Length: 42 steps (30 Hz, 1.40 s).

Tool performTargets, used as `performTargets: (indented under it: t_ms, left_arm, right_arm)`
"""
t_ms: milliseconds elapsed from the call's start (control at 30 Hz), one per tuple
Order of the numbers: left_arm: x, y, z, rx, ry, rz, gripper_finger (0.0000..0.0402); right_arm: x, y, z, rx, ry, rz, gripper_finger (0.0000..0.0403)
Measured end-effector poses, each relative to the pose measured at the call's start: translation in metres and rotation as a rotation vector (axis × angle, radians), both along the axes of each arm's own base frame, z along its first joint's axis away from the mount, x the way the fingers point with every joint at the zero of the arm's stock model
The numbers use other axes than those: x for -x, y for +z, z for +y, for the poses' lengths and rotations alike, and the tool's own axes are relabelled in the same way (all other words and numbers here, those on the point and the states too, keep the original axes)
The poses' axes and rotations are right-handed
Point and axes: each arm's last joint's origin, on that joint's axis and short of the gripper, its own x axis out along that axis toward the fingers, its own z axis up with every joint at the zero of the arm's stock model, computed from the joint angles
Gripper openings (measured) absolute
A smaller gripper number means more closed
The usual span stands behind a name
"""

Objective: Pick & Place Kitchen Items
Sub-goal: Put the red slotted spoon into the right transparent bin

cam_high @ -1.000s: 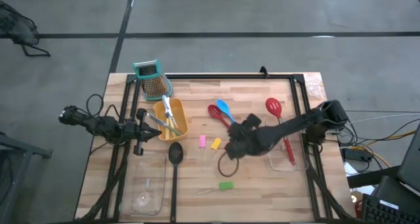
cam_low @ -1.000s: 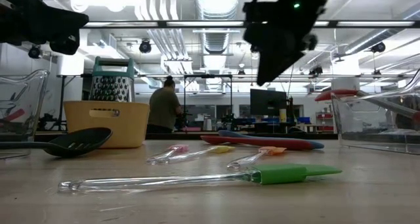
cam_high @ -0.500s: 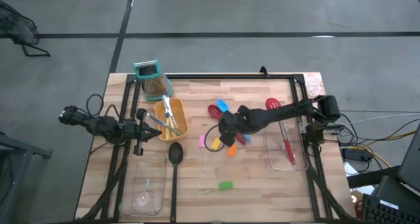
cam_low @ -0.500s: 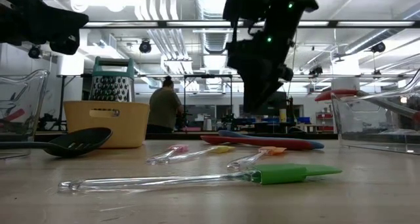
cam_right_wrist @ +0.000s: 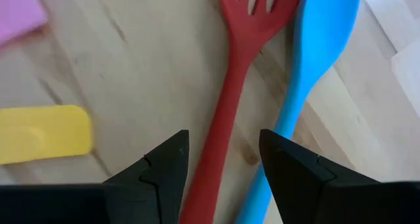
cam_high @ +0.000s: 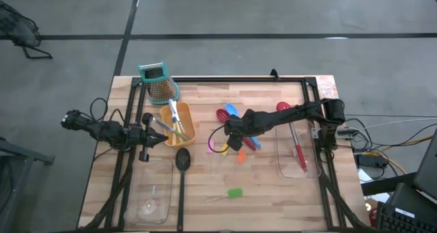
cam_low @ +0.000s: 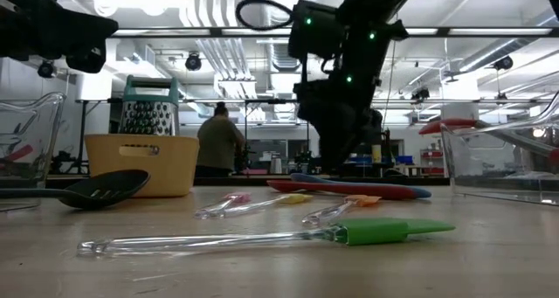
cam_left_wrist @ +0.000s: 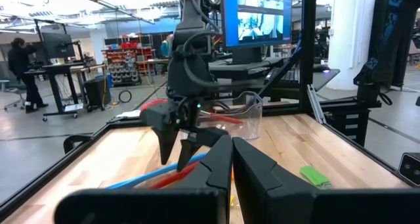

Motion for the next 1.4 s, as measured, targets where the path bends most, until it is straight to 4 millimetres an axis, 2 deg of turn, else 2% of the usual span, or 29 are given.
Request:
performTargets:
  t_ms: [500, 933, 1167, 1400]
  left_arm:
    - [0.000, 0.000, 0.000, -0.001, 0.000, 0.003, 0.0019]
    - [0.000, 0.000, 0.000, -0.001, 0.000, 0.003, 0.0019]
    - [0.000, 0.000, 0.000, -0.001, 0.000, 0.003, 0.0019]
    - [0.000, 0.000, 0.000, -0.001, 0.000, 0.003, 0.0019]
  right_arm:
    - [0.005, -0.017, -0.004, -0.032, -0.002, -0.032, 0.0140]
    - [0.018, -0.039, -0.003, -0.034, -0.005, -0.038, 0.0107]
    - [0.017, -0.038, -0.003, -0.034, -0.015, -0.056, 0.0059]
    - [0.009, -0.030, 0.001, -0.049, 0.029, -0.076, 0.0062]
